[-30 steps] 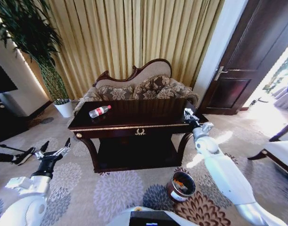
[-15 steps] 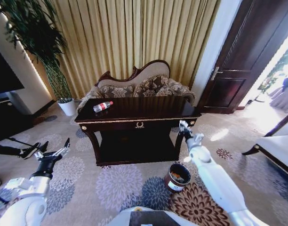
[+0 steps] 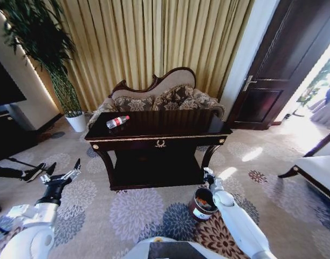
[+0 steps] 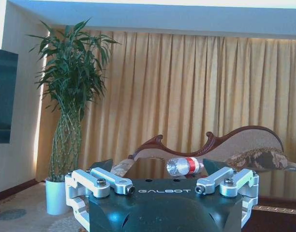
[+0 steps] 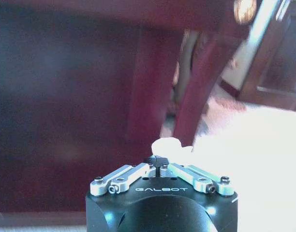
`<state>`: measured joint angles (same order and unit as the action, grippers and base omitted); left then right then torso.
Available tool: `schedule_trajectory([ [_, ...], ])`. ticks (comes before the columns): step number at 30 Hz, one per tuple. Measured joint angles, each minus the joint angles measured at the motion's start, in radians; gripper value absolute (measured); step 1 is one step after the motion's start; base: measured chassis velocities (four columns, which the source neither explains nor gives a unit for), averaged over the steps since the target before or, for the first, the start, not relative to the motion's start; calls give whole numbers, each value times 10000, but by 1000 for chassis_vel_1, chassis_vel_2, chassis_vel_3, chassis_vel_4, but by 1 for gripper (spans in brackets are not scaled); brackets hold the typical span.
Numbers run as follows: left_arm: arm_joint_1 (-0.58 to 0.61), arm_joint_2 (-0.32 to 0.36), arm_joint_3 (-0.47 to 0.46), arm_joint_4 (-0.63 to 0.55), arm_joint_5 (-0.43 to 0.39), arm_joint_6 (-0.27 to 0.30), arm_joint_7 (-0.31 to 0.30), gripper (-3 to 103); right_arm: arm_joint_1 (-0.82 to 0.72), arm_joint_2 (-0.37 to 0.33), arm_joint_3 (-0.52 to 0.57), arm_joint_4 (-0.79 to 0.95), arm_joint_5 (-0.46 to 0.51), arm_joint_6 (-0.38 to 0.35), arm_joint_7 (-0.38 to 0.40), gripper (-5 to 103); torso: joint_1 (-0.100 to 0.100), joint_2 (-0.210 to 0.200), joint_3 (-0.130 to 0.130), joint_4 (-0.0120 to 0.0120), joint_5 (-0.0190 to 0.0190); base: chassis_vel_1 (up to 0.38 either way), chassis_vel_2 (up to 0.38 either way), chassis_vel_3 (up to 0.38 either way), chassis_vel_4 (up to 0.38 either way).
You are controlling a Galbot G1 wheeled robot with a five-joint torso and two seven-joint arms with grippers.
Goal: Move to the front of the table and place the trash on the table into the trash bin.
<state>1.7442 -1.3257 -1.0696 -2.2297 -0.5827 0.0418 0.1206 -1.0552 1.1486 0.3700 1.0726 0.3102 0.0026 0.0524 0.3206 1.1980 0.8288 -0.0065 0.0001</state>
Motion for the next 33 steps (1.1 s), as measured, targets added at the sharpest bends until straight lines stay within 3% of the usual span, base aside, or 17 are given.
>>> schedule_trajectory([
  [8,-8,6,-9,119,-11,-50,10,100,119,-46,52,-1830,-702,257,7,0,0,0,0,1,-1,0,0,0,0],
  [16,-59,0,96,186,-2,-51,17,100,-320,90,162,-1843,-1172,271,34,-3,0,0,0,-2,0,0,0,0,0],
  [19,-21,-39,93,165,17,-59,28,100,-312,171,183,-1770,-1271,273,211,14,0,0,0,2,-1,0,0,0,0],
  [20,-21,-39,93,165,17,-59,28,100,-312,171,183,-1770,-1271,273,211,14,0,0,0,2,-1,0,0,0,0],
  [23,22,4,-27,130,-46,-89,33,100,-303,225,199,-1655,-1354,275,244,30,1,0,0,1,-1,0,0,0,0],
  [25,31,13,-50,124,-61,-95,33,100,-300,238,203,-1638,-1373,275,249,30,1,0,0,2,1,0,0,0,0],
  [26,42,15,-78,111,-80,-108,34,100,-302,259,214,-1566,-1398,278,265,40,0,0,0,1,-1,0,0,0,0],
  [28,50,11,-86,97,-84,-112,33,100,-309,272,243,-1471,-1349,300,293,46,1,0,0,0,-1,0,0,0,0],
  [30,54,-1,-86,76,-85,-114,34,100,-318,281,287,-1260,-1083,379,365,51,0,0,0,-1,0,0,0,0,0],
  [33,16,-7,-58,64,-67,-116,34,100,-375,220,441,91,253,674,528,62,0,-1,1,-1,2,0,0,0,0],
])
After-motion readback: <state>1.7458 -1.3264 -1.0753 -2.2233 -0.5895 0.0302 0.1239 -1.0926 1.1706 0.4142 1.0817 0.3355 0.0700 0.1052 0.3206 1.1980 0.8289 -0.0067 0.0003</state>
